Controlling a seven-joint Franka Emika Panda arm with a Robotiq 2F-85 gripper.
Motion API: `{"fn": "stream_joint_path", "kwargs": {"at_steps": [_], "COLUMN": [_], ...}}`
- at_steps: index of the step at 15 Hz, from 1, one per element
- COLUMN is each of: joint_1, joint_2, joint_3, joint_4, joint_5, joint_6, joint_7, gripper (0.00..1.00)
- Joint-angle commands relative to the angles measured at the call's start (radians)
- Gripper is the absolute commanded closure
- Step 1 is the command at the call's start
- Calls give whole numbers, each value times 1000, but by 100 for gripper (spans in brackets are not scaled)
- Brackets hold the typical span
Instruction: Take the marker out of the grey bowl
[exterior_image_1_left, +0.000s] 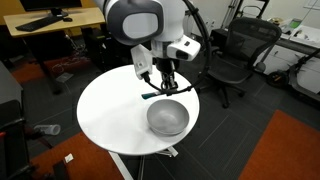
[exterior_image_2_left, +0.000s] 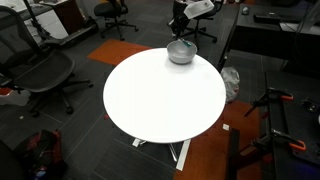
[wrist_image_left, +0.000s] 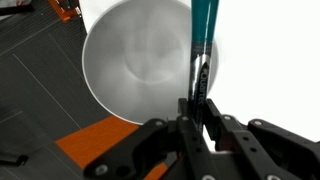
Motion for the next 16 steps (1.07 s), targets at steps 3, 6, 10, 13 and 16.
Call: {"fn": "stream_joint_path", "kwargs": {"at_steps": [3,6,10,13,16], "joint_1": [-7,-5,-9,-16,-24], "joint_2": [-174,-222,-254,-260,-243], "joint_3": [69,99,130,144,147], "joint_4": [-189,-255,-329,-375,-410], "joint_5": [-6,0,12,26,26], "joint_6": [-3,3,46,90,152], "joint_7": [-175,-260,-370,-441,-487], "gripper": [95,95,95,95,95]}}
